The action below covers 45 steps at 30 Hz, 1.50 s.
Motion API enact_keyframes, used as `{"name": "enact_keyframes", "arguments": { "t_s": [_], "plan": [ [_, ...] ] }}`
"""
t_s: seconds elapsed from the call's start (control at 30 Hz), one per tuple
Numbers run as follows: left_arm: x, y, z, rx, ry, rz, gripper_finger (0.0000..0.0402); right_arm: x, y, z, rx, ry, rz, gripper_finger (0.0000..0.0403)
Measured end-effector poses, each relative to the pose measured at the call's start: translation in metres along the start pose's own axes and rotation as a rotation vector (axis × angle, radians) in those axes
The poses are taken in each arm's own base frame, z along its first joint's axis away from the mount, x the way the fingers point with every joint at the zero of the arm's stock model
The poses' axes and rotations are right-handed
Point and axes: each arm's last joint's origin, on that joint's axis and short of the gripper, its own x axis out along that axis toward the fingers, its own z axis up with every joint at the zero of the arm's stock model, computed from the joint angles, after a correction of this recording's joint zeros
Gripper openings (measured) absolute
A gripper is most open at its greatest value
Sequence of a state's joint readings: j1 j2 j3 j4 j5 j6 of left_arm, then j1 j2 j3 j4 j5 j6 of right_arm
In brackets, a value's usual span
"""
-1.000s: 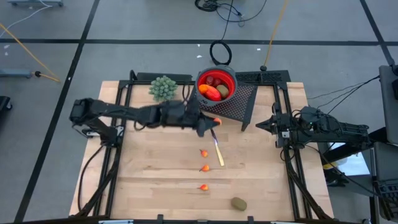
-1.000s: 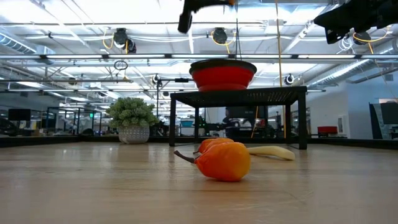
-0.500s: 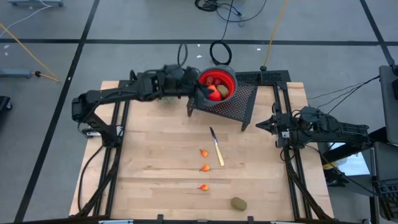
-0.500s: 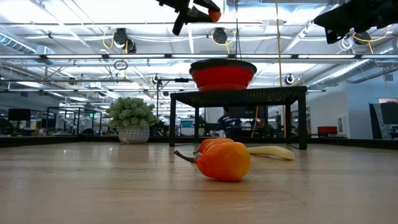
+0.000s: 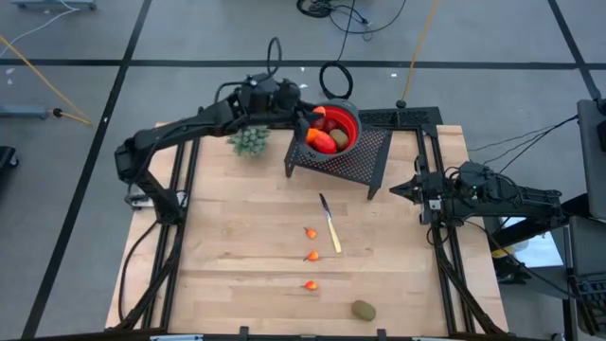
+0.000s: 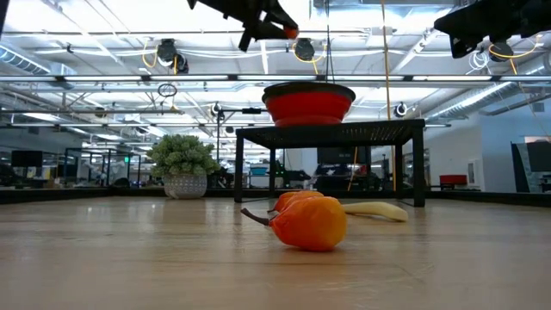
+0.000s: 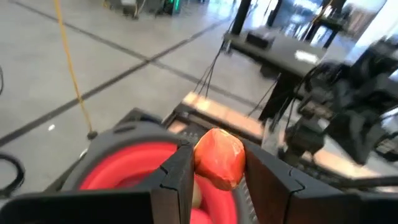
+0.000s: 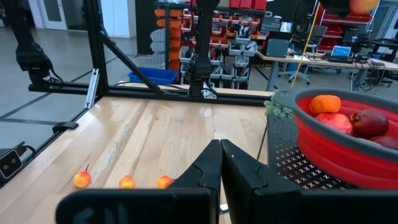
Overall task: Pick & Place Fruit
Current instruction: Put the orange pear into the red strainer bowl on the shelf
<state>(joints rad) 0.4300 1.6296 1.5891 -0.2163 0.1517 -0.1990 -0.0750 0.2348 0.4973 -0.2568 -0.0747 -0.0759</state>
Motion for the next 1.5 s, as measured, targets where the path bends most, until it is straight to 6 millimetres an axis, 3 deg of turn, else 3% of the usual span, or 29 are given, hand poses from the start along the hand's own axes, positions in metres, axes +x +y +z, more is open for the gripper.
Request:
{"name": "enact_keyframes", "arguments": {
  "t_s": [0.43, 0.7, 0.9, 1.5],
  "plan": [
    [0.042, 0.013, 0.011, 0.096, 0.091, 0.026, 0.012, 0.0, 0.0, 0.0, 0.003, 0.002, 0.001, 0.0004],
    [0.076, 0.02, 0.003, 0.146, 0.2, 0.035, 0.012, 0.0, 0.0, 0.0, 0.004, 0.003, 0.001, 0.0004],
    [0.094, 0.027, -0.014, 0.147, 0.277, 0.043, 0.012, 0.0, 0.0, 0.0, 0.004, 0.003, 0.001, 0.0004],
    [0.095, 0.031, -0.033, 0.169, 0.432, 0.122, 0.012, 0.0, 0.0, 0.0, 0.004, 0.003, 0.001, 0.0004]
  ]
}}
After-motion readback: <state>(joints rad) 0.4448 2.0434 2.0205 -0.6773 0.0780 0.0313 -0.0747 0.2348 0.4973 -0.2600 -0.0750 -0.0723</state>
